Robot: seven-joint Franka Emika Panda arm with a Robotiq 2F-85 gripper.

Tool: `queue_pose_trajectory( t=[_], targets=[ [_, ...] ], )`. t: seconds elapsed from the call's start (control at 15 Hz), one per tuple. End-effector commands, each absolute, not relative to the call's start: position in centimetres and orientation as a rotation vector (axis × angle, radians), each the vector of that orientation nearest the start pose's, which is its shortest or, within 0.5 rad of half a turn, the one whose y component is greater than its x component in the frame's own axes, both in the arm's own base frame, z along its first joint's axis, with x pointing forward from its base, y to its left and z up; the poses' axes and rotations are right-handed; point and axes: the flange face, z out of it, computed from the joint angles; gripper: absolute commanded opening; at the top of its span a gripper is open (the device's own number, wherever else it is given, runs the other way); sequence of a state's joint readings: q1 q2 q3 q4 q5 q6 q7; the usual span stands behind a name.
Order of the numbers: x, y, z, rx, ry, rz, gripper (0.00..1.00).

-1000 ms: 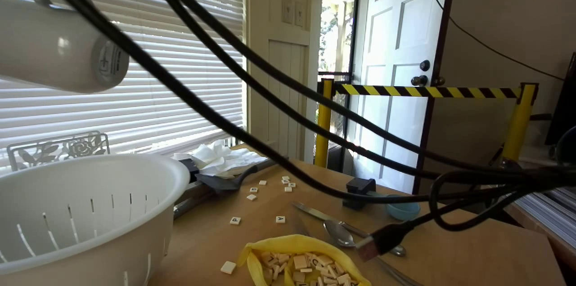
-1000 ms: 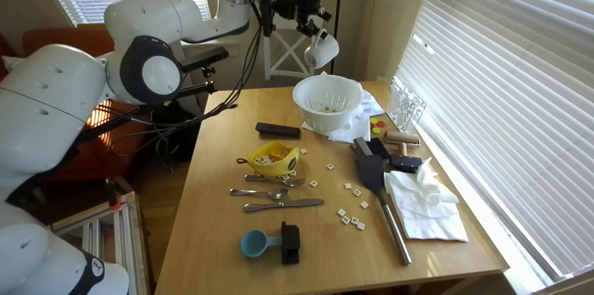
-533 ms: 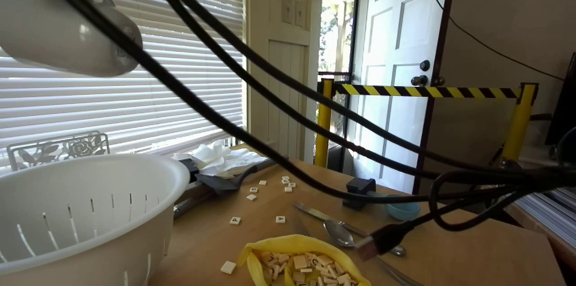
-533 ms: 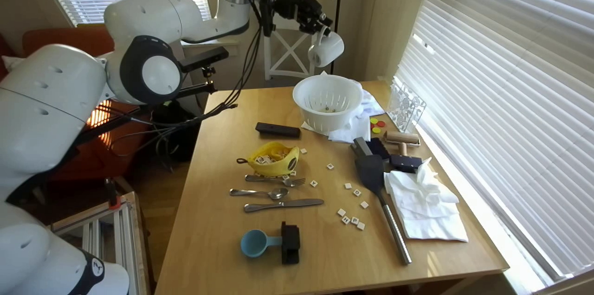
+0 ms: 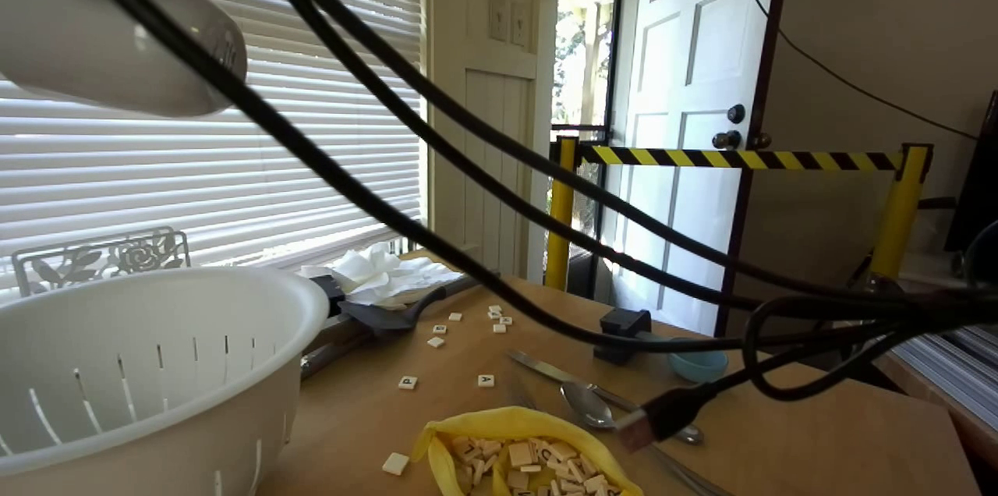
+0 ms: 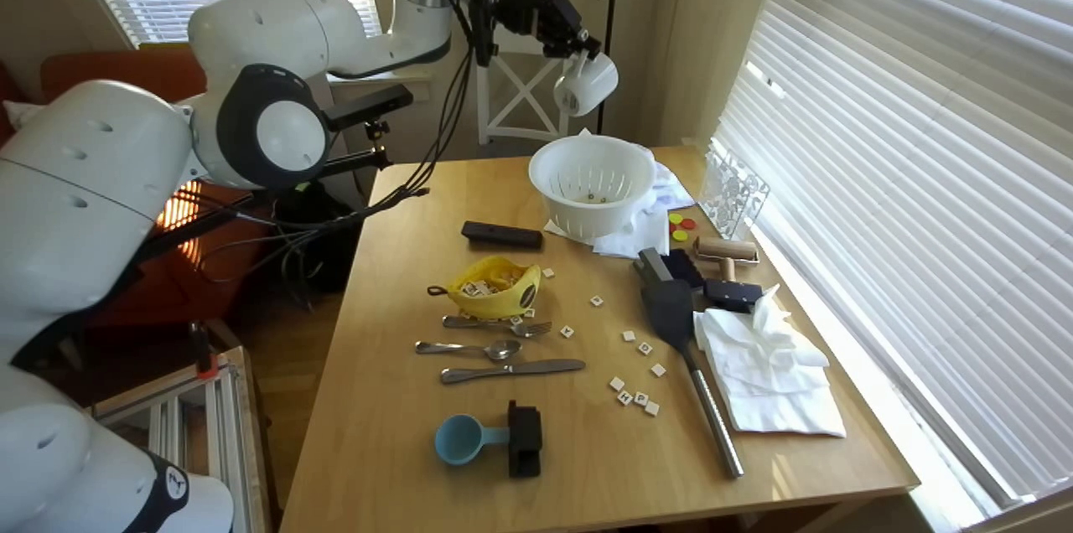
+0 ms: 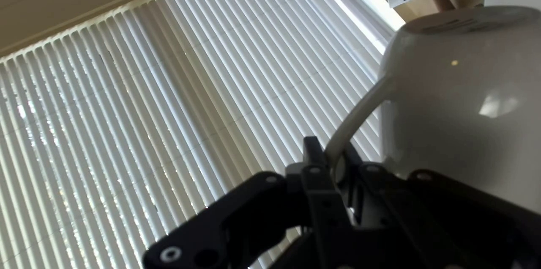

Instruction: Pour the tile letters from the cup into the bowl

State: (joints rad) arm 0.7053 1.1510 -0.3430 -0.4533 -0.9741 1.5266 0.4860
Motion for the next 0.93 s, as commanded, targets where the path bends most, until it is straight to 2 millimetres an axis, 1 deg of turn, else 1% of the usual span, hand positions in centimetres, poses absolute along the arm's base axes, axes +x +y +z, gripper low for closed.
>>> queue_pose_trajectory(
  t=[0.0,0.33,0.53,0.87],
  targets=[
    [69.9,36.8,43.8,1.836,0.065,0.670,0.03],
    [69.8,37.6,42.6,1.669,0.240,0.548,0.03],
    [70.2,37.7,42.0,1.583,0.340,0.482,0.03],
    [70.9,37.5,42.0,1.542,0.476,0.407,0.03]
  ],
)
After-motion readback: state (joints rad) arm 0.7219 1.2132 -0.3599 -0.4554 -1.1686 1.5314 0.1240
